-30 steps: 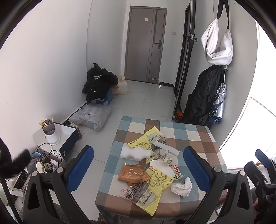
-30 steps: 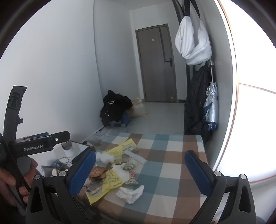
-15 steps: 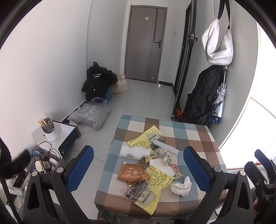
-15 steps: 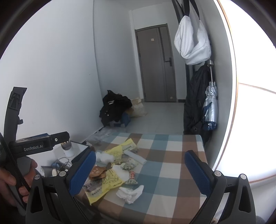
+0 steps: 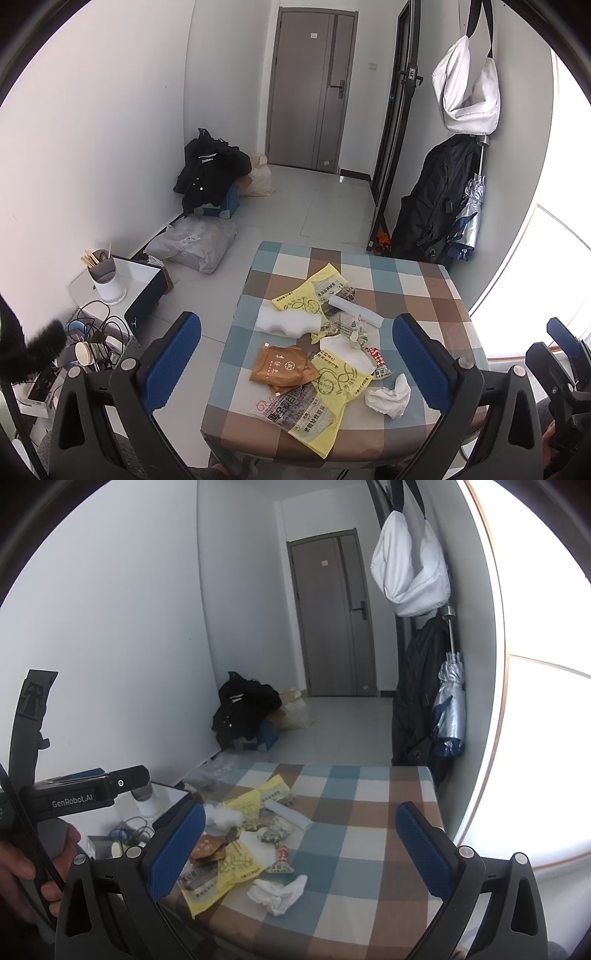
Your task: Collect trash
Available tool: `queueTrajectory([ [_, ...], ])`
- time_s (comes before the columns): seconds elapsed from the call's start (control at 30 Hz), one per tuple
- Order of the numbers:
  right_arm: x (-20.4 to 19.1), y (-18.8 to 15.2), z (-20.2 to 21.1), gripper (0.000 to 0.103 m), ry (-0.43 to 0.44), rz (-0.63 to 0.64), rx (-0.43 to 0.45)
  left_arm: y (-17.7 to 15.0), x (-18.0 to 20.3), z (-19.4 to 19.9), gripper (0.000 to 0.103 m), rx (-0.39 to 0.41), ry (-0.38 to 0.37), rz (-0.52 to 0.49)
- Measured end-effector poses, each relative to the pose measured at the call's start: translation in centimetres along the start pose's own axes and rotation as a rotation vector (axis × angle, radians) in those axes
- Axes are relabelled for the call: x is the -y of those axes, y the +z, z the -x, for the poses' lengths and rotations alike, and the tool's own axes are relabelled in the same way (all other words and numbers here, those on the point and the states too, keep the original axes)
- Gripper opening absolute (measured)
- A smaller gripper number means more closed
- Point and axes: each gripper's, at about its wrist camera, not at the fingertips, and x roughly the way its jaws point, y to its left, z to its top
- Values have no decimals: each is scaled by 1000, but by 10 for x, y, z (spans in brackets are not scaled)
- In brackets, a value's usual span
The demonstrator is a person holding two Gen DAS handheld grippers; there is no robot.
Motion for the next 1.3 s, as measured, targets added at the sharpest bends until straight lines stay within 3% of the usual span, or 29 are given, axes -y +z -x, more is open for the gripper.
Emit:
queueTrajectory([
  [0.77, 15, 0, -11, 103, 22, -96, -57, -2, 0, -4, 102, -22, -17, 8],
  [0.93, 13, -1, -22, 103, 38, -92, -93, -1, -4, -7, 102, -39, -57, 28],
  [1.07, 11, -7, -36, 103, 45, -94, -149, 1, -6, -13, 102, -49, -57, 28],
  [1.3, 13, -29, -73, 103, 87, -114, -321, 1, -25, -33, 102, -144, -104, 92],
])
